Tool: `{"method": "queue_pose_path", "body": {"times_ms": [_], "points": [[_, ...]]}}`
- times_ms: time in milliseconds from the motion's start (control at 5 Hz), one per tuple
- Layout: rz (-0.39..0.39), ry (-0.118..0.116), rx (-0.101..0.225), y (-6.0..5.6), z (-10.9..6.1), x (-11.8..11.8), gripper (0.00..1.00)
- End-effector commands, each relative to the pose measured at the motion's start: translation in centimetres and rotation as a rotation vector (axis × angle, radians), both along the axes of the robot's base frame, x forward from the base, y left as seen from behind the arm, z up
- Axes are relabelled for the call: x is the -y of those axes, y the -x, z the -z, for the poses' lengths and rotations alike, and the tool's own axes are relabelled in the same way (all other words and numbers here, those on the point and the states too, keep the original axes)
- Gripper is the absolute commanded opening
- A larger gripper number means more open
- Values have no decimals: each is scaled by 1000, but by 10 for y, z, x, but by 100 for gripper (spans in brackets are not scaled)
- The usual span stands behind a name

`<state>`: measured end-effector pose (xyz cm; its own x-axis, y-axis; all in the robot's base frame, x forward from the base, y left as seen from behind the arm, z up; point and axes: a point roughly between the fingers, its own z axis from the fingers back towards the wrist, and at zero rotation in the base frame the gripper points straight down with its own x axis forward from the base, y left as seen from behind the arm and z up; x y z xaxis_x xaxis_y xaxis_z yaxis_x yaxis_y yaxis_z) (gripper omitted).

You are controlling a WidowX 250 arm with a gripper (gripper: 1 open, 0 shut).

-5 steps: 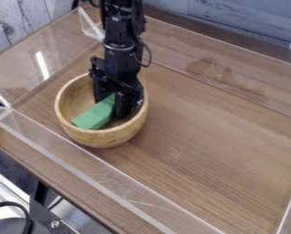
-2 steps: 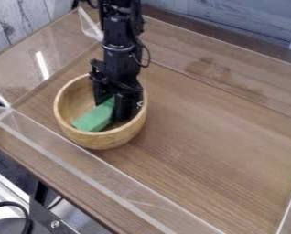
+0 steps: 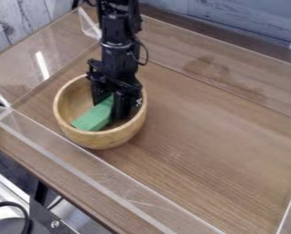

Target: Remove the green block from inside the brown bowl and put it on the table

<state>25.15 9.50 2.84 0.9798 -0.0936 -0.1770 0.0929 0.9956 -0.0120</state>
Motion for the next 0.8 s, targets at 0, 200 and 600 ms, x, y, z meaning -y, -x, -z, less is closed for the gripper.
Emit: {"method": "queue_pose_path", "body": {"times_ms": [0,200,600], "points": [[-9,-19,64,-16,-10,-3,0],[-18,-20,72,-21,-8,-2,0],[35,-49,61,-24,-32,10,0]]}}
